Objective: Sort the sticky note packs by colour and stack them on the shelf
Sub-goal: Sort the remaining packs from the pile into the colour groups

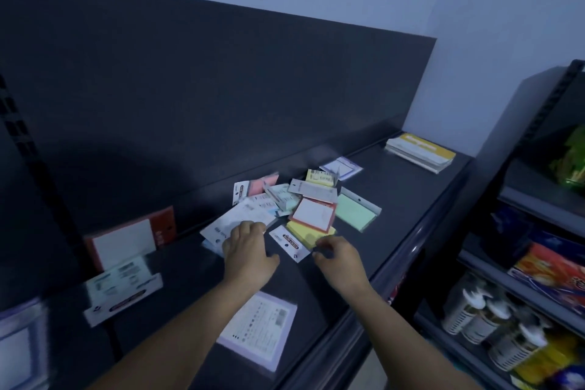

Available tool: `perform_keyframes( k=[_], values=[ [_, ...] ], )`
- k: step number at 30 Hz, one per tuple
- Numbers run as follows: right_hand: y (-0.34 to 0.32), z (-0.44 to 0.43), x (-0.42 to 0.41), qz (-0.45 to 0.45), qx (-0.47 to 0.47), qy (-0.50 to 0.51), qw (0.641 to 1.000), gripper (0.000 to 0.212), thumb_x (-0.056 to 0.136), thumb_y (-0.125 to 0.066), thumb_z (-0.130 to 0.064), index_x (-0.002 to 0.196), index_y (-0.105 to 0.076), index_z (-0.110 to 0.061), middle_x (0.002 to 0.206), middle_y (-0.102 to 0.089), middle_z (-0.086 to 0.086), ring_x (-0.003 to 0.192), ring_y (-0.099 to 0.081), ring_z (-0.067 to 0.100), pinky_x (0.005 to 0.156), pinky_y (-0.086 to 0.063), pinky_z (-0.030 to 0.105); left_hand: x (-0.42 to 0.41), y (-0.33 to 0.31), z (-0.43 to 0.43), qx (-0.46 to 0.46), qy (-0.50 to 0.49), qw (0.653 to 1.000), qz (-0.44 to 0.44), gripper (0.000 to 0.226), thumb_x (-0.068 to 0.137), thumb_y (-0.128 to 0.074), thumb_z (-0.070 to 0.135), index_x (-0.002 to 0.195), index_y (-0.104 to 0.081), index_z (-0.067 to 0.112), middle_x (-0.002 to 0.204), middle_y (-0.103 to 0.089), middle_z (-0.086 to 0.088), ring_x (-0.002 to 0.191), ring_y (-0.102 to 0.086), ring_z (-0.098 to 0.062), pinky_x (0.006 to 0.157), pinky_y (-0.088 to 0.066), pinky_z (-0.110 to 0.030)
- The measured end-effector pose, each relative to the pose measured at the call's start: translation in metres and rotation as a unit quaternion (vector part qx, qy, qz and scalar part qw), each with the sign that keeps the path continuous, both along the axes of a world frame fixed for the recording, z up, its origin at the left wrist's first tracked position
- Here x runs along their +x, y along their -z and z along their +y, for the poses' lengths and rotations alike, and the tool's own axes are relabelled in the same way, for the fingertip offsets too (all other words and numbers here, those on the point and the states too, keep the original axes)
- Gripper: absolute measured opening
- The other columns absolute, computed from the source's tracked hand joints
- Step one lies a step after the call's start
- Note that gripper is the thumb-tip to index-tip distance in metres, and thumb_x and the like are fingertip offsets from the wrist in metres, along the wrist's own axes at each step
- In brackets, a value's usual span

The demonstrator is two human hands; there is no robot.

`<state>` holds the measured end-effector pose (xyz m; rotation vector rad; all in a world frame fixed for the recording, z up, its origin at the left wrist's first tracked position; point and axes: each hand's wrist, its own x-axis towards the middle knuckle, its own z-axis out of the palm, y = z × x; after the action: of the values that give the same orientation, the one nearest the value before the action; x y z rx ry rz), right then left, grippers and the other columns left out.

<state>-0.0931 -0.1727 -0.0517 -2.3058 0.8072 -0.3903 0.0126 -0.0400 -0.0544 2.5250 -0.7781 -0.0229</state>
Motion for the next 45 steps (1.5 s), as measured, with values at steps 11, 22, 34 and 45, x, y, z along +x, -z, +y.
perform_keyframes(
  k=[11,22,34,45],
  values=[
    [0.016,-0.093,0.072,0.044,-0.073,-0.162,0.983,0.051,0.084,-0.064,-0.031,0.13,-0.05,-0.011,0.132,-0.049,0.007,0.123,-0.045,0.022,0.102,-0.037,0.03,0.037,0.009,-0.043,0.138,-0.106,0.984,-0.037,0.039,0.088,-0.05,0.026,0.124,-0.042,0.015,0.131,-0.042,-0.005,0.121,-0.04,-0.022,0.097,-0.038,-0.036],
    [0.03,-0.122,0.11,-0.008,-0.239,-0.257,0.936,0.05,0.082,-0.052,-0.057,0.114,-0.056,-0.019,0.122,-0.058,0.0,0.117,-0.05,0.019,0.096,-0.04,0.031,0.019,0.006,-0.054,0.205,-0.155,0.962,-0.091,0.031,0.088,-0.046,0.014,0.119,-0.046,0.016,0.123,-0.051,0.0,0.112,-0.052,-0.02,0.086,-0.046,-0.03],
    [0.015,-0.088,0.099,-0.068,-0.273,-0.312,0.908,0.035,0.08,-0.051,-0.044,0.099,-0.059,-0.015,0.099,-0.064,0.001,0.093,-0.059,0.022,0.072,-0.045,0.03,0.023,-0.013,-0.019,0.037,-0.097,0.994,-0.04,0.036,0.073,-0.073,0.042,0.103,-0.062,0.025,0.1,-0.061,0.013,0.092,-0.056,-0.008,0.072,-0.042,-0.022],
    [-0.011,-0.046,0.086,-0.304,-0.339,-0.267,0.849,0.033,0.061,-0.065,-0.005,0.094,-0.072,-0.008,0.07,-0.067,0.001,0.065,-0.061,0.018,0.056,-0.049,0.026,0.027,-0.037,0.017,-0.472,-0.31,0.819,0.101,0.015,0.089,-0.05,0.01,0.078,-0.059,0.015,0.074,-0.062,-0.004,0.067,-0.057,-0.022,0.063,-0.046,-0.031]
  ],
)
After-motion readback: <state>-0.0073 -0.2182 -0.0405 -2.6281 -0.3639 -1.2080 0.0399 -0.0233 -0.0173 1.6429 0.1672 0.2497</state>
